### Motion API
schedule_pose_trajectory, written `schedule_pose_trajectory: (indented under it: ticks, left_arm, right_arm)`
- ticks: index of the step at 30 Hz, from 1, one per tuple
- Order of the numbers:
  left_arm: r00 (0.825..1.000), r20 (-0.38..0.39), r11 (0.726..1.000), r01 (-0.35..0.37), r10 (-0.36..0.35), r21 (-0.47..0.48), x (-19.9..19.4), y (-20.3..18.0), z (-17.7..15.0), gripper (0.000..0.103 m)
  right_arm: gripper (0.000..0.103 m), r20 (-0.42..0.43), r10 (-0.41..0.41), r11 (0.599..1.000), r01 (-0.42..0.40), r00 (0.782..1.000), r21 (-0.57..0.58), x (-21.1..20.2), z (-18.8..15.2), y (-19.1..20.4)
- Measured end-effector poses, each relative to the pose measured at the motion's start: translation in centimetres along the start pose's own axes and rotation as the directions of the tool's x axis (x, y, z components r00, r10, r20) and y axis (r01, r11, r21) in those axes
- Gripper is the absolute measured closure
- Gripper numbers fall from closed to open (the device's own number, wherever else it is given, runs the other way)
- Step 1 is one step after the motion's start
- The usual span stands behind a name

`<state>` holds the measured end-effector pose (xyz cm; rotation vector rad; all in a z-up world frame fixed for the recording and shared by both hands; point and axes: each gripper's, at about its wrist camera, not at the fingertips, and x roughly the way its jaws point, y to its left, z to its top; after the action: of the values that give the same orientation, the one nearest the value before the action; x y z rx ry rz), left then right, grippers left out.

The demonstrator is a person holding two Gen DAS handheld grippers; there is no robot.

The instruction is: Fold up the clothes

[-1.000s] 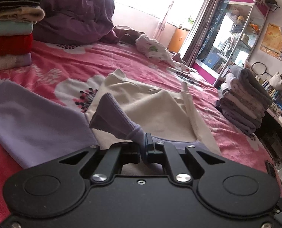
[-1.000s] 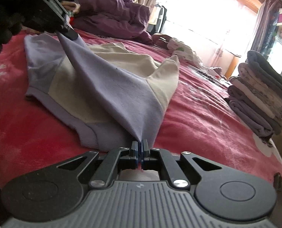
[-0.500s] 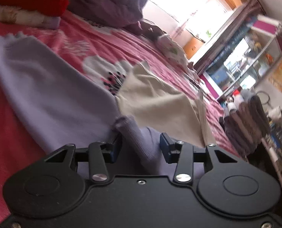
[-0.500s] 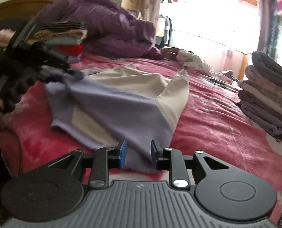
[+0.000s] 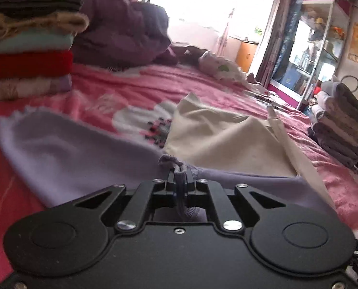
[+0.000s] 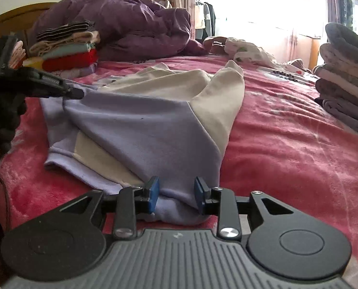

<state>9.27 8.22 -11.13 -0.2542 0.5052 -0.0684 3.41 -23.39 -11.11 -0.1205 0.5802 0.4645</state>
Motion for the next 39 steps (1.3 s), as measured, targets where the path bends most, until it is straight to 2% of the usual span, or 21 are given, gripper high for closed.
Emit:
schedule_pose_trajectory:
  ticks: [5, 7, 10, 15, 18, 21, 28, 39]
  left_arm:
    - [0.999, 0.041, 0.998, 0.006, -0.008, 0.068, -0.5, -1.0, 0.1, 0.1]
    - [1.0, 0.011, 0.996, -0.021, 0.02, 0.091, 0.3, -1.2, -0.3, 0.1]
    - [1.0, 0.004, 0.998, -0.021, 0.02, 0.061, 0.6, -0.7, -0.4, 0.1]
    - [0.999, -0.002, 0.996, -0.038, 0.038, 0.075, 0.8, -0.9, -0.4, 0.1]
    - [0.999, 0.037, 0.996, -0.026, 0.023, 0.082, -0.1, -1.2, 0.1, 0.1]
    - [0.999, -0.014, 0.996, -0.047, 0.048, 0.077, 1.1, -0.9, -0.5, 0.1]
    - [0.998, -0.019, 0.996, -0.054, 0.055, 0.072, 1.6, -0.7, -0.6, 0.1]
    - [0.994, 0.105, 0.996, -0.046, 0.037, 0.082, -0.5, -1.0, 1.0, 0.1]
  right_arm:
    - [0.07, -0.004, 0.018, 1.0, -0.018, 1.0, 0.018, -0.3, 0.0, -0.3]
    - [0.07, -0.006, 0.023, 0.999, -0.022, 1.0, 0.029, -0.3, 0.1, -0.5]
    - [0.07, 0.008, 0.041, 0.998, -0.041, 0.999, 0.04, -0.5, 0.3, -0.6]
    - [0.07, 0.051, 0.033, 0.999, -0.035, 0.998, 0.042, -1.3, 0.4, -0.6]
    - [0.07, 0.08, 0.036, 0.999, -0.039, 0.996, 0.033, -1.7, 0.7, -0.6]
    - [0.069, 0.105, 0.03, 0.999, -0.032, 0.994, 0.015, -2.1, 1.0, -0.3]
    - [0.061, 0.084, 0.0, 1.0, 0.001, 0.996, -0.013, -1.2, 0.8, -0.1]
    - [0.058, 0.114, -0.047, 0.992, 0.059, 0.992, -0.112, -2.0, 0.4, 2.3]
